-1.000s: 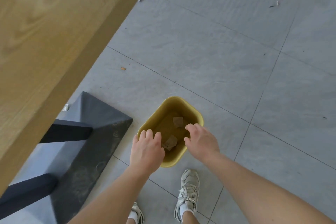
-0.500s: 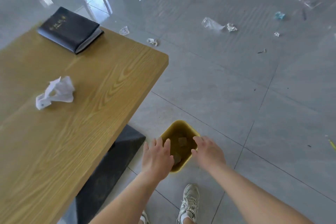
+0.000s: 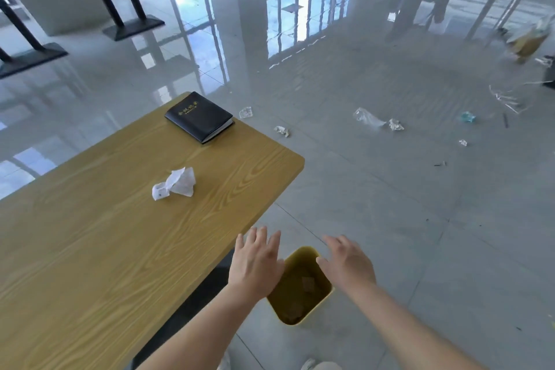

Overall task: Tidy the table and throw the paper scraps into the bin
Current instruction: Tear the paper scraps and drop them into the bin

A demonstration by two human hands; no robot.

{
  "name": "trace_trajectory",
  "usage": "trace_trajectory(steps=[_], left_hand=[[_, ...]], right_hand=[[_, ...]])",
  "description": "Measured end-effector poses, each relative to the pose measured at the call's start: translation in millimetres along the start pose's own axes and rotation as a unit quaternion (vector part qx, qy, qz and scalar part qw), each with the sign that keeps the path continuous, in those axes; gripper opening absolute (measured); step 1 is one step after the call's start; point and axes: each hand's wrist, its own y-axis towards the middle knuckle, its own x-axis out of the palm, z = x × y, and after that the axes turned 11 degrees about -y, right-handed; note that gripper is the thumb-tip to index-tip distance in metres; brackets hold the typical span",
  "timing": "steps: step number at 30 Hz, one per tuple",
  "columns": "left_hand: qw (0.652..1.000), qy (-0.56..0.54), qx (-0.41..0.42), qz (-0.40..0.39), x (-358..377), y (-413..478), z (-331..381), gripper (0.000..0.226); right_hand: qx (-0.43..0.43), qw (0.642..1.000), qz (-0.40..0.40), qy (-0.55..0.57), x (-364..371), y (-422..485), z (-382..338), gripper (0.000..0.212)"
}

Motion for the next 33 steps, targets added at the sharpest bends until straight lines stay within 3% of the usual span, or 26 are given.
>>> trace_trajectory(steps=[11, 17, 24, 33], left_hand=[[0.991, 0.009, -0.108, 0.080, -66.5, -40.4, -49.4, 0.063], [0.977, 0.015, -0.177, 0.114, -86.3, -60.8, -86.3, 0.066], [0.969, 0.001, -0.216, 0.124, -108.5, -61.6, -145.6, 0.065], [0.968, -0.059, -0.218, 0.110, -132.9, -13.3, -240.0, 0.061]], right_hand=[[-0.136, 0.990, 0.044, 0.005, -58.8, 25.7, -72.6, 0.044], [-0.209, 0.976, 0.054, 0.017, -69.0, 42.2, -125.3, 0.052], [-0.232, 0.972, 0.042, 0.011, -71.0, 70.5, -194.7, 0.051], [-0.191, 0.980, -0.019, 0.041, -67.2, 130.5, -294.2, 0.042]])
